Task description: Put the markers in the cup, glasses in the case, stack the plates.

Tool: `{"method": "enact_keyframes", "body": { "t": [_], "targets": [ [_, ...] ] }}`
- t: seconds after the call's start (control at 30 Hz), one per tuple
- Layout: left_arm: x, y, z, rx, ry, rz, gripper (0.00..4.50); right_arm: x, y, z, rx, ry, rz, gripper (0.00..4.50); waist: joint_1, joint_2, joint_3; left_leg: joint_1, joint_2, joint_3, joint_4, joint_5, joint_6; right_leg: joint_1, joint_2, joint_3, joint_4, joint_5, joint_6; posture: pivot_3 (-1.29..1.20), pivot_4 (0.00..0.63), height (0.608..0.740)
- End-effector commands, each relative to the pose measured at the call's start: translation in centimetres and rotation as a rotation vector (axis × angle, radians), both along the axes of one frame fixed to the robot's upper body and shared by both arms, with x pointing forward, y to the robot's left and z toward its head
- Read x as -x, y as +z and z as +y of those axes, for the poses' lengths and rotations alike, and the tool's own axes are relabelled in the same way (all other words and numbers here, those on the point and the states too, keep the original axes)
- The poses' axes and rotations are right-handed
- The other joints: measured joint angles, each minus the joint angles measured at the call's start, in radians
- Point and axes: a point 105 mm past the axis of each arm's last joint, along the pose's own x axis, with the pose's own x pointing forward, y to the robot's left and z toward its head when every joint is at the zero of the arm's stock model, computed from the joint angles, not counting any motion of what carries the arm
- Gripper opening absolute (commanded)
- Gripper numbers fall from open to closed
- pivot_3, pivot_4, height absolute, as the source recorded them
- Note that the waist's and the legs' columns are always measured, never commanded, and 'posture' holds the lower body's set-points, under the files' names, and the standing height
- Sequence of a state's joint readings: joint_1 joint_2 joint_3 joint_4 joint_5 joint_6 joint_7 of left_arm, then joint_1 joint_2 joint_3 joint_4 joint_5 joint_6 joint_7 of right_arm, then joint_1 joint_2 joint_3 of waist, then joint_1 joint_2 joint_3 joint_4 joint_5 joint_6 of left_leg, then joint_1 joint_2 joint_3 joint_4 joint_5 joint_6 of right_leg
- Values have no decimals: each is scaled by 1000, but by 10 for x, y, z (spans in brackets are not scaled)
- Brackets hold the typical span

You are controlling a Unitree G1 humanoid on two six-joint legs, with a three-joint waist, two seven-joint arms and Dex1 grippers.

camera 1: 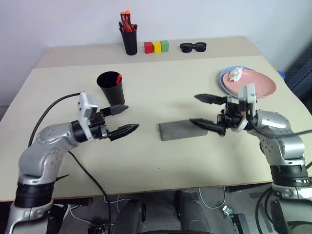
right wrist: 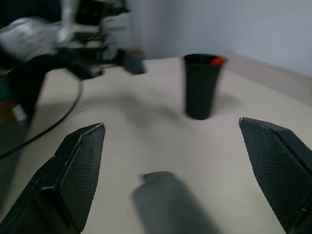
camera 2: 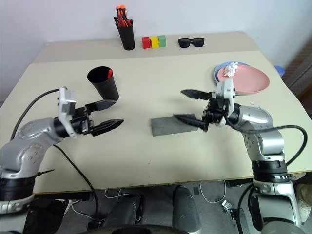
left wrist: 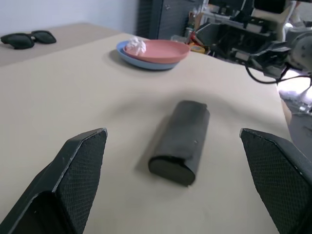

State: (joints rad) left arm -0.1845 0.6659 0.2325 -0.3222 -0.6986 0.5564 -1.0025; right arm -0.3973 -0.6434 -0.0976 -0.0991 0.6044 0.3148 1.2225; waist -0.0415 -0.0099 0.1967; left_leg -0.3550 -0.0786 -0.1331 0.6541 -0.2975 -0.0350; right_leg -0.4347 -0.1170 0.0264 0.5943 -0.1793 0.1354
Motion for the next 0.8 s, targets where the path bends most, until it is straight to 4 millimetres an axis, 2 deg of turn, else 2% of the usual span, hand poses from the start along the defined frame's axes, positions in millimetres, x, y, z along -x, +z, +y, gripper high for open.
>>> {"method": "enact_keyframes", "body": {
  "t": [0.03,0.17,0.2,0.4,0.57,0.8],
  "targets": [
    [10,15,8,1,9,-74,4500,6,9,-1,32,25,-56,4480,3,0,0,0,0,0,0,0,0,0,0,0,0,0,0,0,150,740],
    [20,7,21,-21,21,-61,4500,6,7,-5,74,15,-74,4480,9,0,0,-1,0,1,2,0,0,0,0,0,-1,0,0,0,150,740],
    [20,6,18,-22,19,-63,4500,4,6,-11,82,6,-73,4480,11,0,0,-1,0,1,2,0,0,0,0,0,-1,0,0,0,150,740],
    [23,-1,34,-63,14,-84,4500,17,5,-24,132,-35,-61,4480,32,0,0,-1,1,1,2,0,0,0,0,0,-1,0,-1,0,150,740],
    [19,-2,34,-52,-4,-101,4500,18,1,-36,151,-77,-50,4480,30,0,0,-1,1,1,2,0,0,1,0,0,-1,0,-1,0,150,740],
    [13,-3,24,-34,-9,-114,4500,12,2,-32,152,-105,-74,4480,29,0,0,-1,1,2,2,0,0,1,0,0,-1,1,-1,0,150,740]
  ]
}}
